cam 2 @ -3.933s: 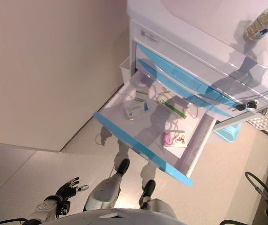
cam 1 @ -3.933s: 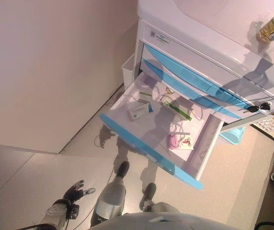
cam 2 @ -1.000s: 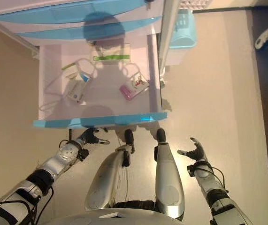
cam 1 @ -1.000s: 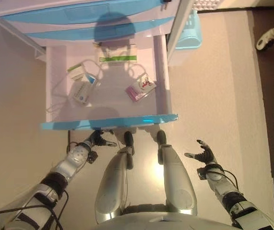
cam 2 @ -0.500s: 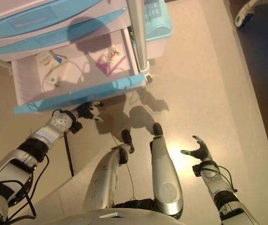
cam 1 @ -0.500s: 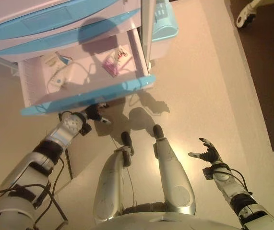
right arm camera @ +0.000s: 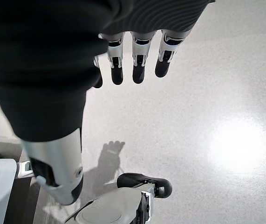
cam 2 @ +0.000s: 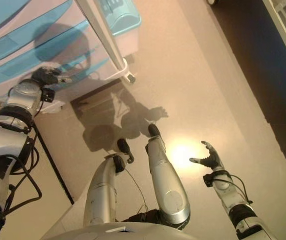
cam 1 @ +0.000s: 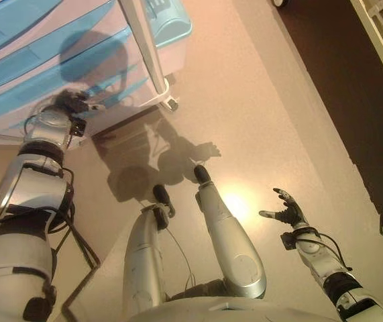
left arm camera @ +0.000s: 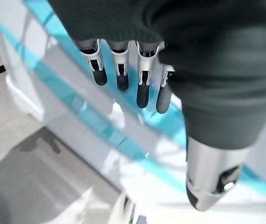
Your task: Open the drawer and pick up the medicine
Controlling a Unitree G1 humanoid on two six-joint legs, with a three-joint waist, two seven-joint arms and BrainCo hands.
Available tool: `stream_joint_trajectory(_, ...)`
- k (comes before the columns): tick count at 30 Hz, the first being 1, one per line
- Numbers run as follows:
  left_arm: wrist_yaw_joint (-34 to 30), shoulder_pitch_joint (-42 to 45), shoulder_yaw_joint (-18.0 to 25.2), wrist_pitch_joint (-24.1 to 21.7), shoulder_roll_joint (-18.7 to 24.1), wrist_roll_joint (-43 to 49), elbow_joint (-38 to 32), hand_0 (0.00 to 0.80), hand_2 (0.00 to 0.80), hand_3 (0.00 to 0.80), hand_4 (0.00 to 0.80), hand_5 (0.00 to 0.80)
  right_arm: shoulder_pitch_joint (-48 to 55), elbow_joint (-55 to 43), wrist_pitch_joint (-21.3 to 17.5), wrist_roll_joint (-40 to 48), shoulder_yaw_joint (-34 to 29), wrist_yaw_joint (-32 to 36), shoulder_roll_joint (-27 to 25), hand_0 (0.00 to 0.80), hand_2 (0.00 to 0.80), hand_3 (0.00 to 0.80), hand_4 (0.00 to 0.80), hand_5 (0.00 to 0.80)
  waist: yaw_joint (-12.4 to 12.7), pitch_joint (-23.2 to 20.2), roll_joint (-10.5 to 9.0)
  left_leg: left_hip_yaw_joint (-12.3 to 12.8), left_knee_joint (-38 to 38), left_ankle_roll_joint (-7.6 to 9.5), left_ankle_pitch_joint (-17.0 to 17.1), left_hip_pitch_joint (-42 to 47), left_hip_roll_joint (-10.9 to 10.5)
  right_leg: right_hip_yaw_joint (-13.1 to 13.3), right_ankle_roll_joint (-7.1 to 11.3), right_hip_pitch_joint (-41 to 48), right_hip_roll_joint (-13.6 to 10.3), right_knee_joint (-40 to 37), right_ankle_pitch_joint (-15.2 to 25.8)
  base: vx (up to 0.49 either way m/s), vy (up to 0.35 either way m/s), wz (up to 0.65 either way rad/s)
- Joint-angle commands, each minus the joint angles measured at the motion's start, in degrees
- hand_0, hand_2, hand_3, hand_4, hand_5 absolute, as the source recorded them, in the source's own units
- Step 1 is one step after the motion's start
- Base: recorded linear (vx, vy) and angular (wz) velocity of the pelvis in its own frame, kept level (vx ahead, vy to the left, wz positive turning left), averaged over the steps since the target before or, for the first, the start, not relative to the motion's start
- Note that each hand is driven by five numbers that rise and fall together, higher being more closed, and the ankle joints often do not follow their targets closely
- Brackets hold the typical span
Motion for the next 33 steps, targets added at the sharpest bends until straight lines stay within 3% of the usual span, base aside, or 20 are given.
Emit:
stream_joint_trajectory(1, 1.7, 1.0, 2.6, -2.6, 6.3, -3.6, 1.0, 0.0, 0.0, 0.0, 0.0, 0.0, 4.3, -0.1, -1.9, 1.1, 1.6, -1.5, -1.1, 0.0, 0.0, 0.0, 0.0, 0.0, -0.4, -3.8, -1.89, 2.0, 0.3, 3.79, -5.6, 2.0, -2.4, -1.9, -2.66, -1.8, 2.1, -3.6, 2.2, -0.003, 0.028, -0.04)
stream_joint_trajectory(8, -0.9, 3.1, 2.5, -1.6, 6.0, -4.7, -2.0, 0.0, 0.0, 0.0, 0.0, 0.0, 3.7, 1.1, -1.9, 0.2, 1.4, -1.6, -1.2, 0.0, 0.0, 0.0, 0.0, 0.0, 0.2, -3.7, -1.2, 1.7, -2.0, 3.71, -4.9, 3.3, -3.0, -1.9, -2.59, -1.0, 2.4, -4.3, 2.2, 0.0, 0.0, 0.0)
stream_joint_trajectory(13, -4.4, 12.2, 5.0, -3.9, 4.2, -8.5, -9.3, 0.0, 0.0, 0.0, 0.0, 0.0, 2.8, 1.4, -2.6, -1.2, 1.0, -0.8, -0.4, 0.0, 0.0, 0.0, 0.0, 0.0, 2.0, -4.6, -0.04, 1.2, -6.8, 3.5, -3.7, 7.8, -3.5, -2.4, -2.26, 3.2, 1.8, -6.6, 2.0, -0.014, -0.024, 0.02)
stream_joint_trajectory(15, -4.9, 16.4, 6.5, -4.8, 2.9, -11.7, -12.1, 0.0, 0.0, 0.0, 0.0, 0.0, 2.5, 2.0, -2.9, -1.8, 0.8, -0.8, 0.1, 0.0, 0.0, 0.0, 0.0, 0.0, 2.9, -5.4, -0.08, 1.6, -8.9, 3.45, -1.5, 9.0, -3.6, -2.7, -2.29, 4.6, 1.0, -8.6, 3.8, -0.068, -0.1, 0.02)
stream_joint_trajectory(19, -5.4, 30.7, 10.2, -9.6, -4.2, -13.9, -16.9, 0.0, 0.0, 0.0, 0.0, 0.0, 2.7, 4.9, -3.5, -3.3, -0.1, -1.3, 2.2, 0.0, 0.0, 0.0, 0.0, 0.0, 6.0, -7.6, 0.69, -0.4, -13.6, 2.6, 0.0, 14.1, -4.1, -4.9, -1.8, 10.5, -1.0, -12.5, 3.9, 0.05, -0.081, 0.1)
stream_joint_trajectory(23, -5.7, 45.5, 12.8, -14.3, -14.7, -14.5, -19.1, 0.0, 0.0, 0.0, 0.0, 0.0, 3.9, 7.8, -3.5, -5.8, -1.7, 0.0, 4.7, 0.0, 0.0, 0.0, 0.0, 0.0, 9.6, -11.1, 0.86, -3.2, -19.2, 1.58, 2.2, 19.6, -5.0, -7.5, -1.21, 17.5, -2.8, -17.5, 4.4, 0.054, -0.107, 0.26)
stream_joint_trajectory(29, -6.5, 58.9, 17.3, -15.6, -24.1, -10.9, -13.8, 0.0, 0.0, 0.0, 0.0, 0.0, 7.0, 12.6, -3.5, -8.7, -3.7, 4.4, 9.3, 0.0, 0.0, 0.0, 0.0, 0.0, 14.3, -17.8, 0.16, -6.9, -27.2, 0.15, 4.1, 28.3, -5.1, -11.4, -1.11, 29.1, -3.5, -25.3, 4.5, 0.101, -0.13, 0.33)
stream_joint_trajectory(33, -8.5, 63.3, 16.9, -14.3, -28.2, -3.6, -7.3, 0.0, 0.0, 0.0, 0.0, 0.0, 7.0, 18.1, -4.6, -11.2, -3.6, 5.3, 13.2, 0.0, 0.0, 0.0, 0.0, 0.0, 16.9, -21.7, -1.13, -7.9, -30.1, 0.0, 4.2, 32.2, -5.1, -13.6, -0.94, 34.0, -3.7, -28.4, 4.8, 0.03, -0.15, 0.35)
